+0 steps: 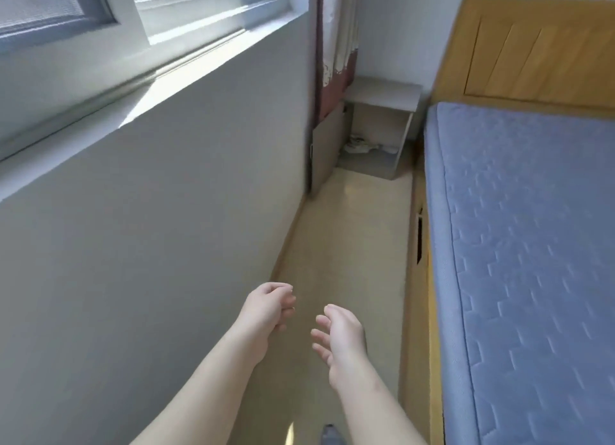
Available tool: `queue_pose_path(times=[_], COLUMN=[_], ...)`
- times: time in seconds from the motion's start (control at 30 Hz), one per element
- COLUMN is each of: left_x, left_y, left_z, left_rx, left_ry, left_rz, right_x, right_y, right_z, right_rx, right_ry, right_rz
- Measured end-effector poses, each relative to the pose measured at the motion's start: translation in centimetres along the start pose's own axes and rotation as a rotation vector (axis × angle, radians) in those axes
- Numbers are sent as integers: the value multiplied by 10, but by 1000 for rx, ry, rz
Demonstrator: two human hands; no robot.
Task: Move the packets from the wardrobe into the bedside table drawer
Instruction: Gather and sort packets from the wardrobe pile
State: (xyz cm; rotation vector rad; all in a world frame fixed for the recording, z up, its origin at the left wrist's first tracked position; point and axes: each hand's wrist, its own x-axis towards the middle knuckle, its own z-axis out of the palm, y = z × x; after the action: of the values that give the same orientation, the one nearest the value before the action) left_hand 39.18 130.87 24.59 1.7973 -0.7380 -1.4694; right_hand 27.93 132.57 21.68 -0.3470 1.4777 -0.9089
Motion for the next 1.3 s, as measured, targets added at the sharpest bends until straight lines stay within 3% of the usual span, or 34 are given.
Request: queue_pose_path(times=[0.43,0.67,1.03,1.3], left_x=[184,299,512,624], left_y=[166,230,396,462], left_z=[96,136,188,246], left_rx=[5,8,142,181], left_ry=[-119,-142,-233,-270], left_rz=[87,14,36,-38], right_x=[174,274,447,550], right_y=[-198,-266,-434,-505], right_z=[23,44,131,136], right_rx=[39,75,208,279], right_ry=[56,113,188,258], right_rz=[-155,-106,-106,-10])
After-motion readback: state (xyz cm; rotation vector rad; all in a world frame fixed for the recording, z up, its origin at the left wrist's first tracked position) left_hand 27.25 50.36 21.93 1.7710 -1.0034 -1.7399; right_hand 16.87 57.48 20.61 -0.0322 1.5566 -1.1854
